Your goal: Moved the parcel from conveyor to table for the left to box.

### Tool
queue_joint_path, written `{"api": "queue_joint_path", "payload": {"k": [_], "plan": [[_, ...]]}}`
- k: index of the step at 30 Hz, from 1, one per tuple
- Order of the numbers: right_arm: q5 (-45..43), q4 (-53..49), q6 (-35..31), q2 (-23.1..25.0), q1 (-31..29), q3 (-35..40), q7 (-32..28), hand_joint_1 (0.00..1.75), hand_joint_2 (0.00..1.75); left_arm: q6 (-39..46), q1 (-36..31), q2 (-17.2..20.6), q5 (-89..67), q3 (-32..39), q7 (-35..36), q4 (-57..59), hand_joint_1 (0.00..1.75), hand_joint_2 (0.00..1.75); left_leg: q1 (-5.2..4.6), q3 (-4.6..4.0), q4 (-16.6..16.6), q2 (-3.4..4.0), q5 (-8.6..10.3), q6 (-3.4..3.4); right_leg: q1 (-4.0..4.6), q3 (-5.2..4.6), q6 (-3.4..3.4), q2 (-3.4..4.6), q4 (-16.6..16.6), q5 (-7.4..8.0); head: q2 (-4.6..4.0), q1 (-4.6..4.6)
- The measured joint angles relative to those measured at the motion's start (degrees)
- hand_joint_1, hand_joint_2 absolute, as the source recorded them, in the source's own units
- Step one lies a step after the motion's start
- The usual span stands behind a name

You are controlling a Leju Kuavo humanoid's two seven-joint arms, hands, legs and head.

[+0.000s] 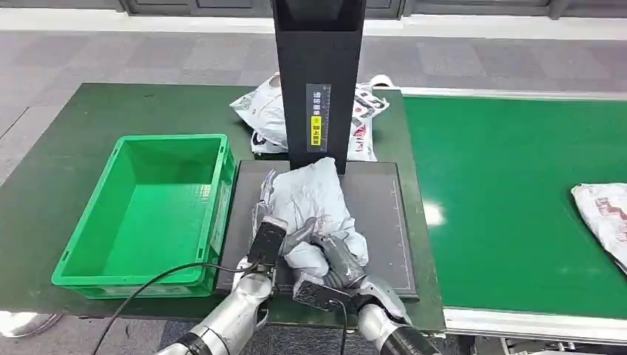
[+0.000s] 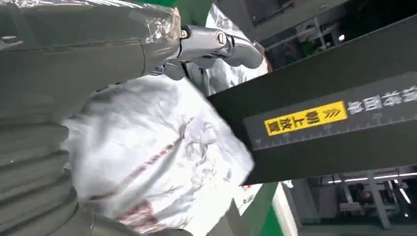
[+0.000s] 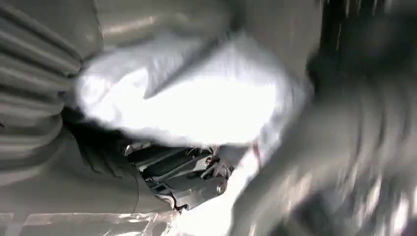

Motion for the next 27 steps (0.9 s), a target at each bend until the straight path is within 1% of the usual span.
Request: {"api": "queue_joint_path", "payload": {"k": [2,4,6,9,13,16,22,25,27], "plan": [[-1.2,-1.6,-8.5,-0.2,1.2,-1.2,-1.5,0.0,1.75,1.1,0.2,0.2,-1.6,0.0,0.0,-0.3,0.0,1.75,-0.01,-0.03,0.0,-0.04,0.0,0.0,-0.01,-0.01,0.0,-0.03,0.0,0.0,0.0,0.0],[-0.6,-3.9,-12.0,-0.2,2.8,-4.6,-4.2,0.0,1.75,2.4,0.1,0.4,-3.4,0.0,0.0,-0.1,0.0,1.75,-0.02,-0.05,0.0,-0.04,0.0,0.0,-0.02,-0.01,0.01,-0.03,0.0,-0.01,0.0,0.0],[-0.8,-6.4,-12.5,0.1,4.6,-9.3,-5.9,0.0,1.75,3.5,0.1,0.5,-4.5,-0.1,0.0,0.5,0.0,1.75,-0.03,-0.07,0.0,-0.05,0.0,0.01,-0.04,-0.02,0.01,-0.03,0.0,-0.01,0.0,0.0],[-1.9,-10.0,-12.5,0.4,6.7,-14.0,-6.1,0.0,1.75,4.6,-0.3,0.5,-5.4,-0.1,0.0,1.8,0.0,1.75,-0.03,-0.09,0.0,-0.07,-0.01,0.01,-0.04,-0.04,0.02,-0.05,0.0,-0.01,0.0,0.0],[-4.2,-19.0,-12.5,1.4,10.4,-21.1,-6.2,0.0,1.75,4.9,-1.9,0.9,-8.4,-0.5,0.2,6.4,0.0,1.75,-0.03,-0.1,0.0,-0.08,0.0,0.01,-0.04,-0.05,0.02,-0.07,0.0,-0.01,0.0,0.0],[-5.7,-25.0,-12.6,2.2,12.4,-25.2,-6.2,0.0,1.75,4.4,-2.4,1.3,-12.6,-1.7,2.2,9.2,0.0,1.75,-0.02,-0.09,0.0,-0.06,0.0,0.0,-0.02,-0.08,0.01,-0.04,0.0,-0.01,0.0,0.0],[-6.0,-31.5,-12.6,2.8,14.2,-27.6,-6.3,0.0,1.75,3.9,-3.3,1.8,-14.3,-3.6,3.7,11.9,0.0,1.75,-0.02,-0.09,0.0,-0.02,0.0,0.0,-0.03,-0.1,0.01,-0.02,0.0,-0.01,0.0,0.0],[-6.7,-32.4,-12.5,3.3,14.3,-28.4,-6.3,0.0,1.75,2.4,-3.8,2.0,-19.5,-5.6,8.0,13.2,0.0,1.75,-0.03,-0.1,0.0,-0.03,0.01,0.0,-0.03,-0.08,0.01,-0.02,0.0,-0.01,0.0,0.0],[-7.7,-32.4,-12.5,3.3,14.0,-28.4,-6.2,0.0,1.75,0.4,-4.3,2.4,-27.6,-9.6,13.1,14.3,0.0,1.75,-0.03,-0.1,0.0,-0.06,0.01,0.01,-0.04,-0.06,0.01,-0.05,0.0,-0.01,0.0,0.0]]}}
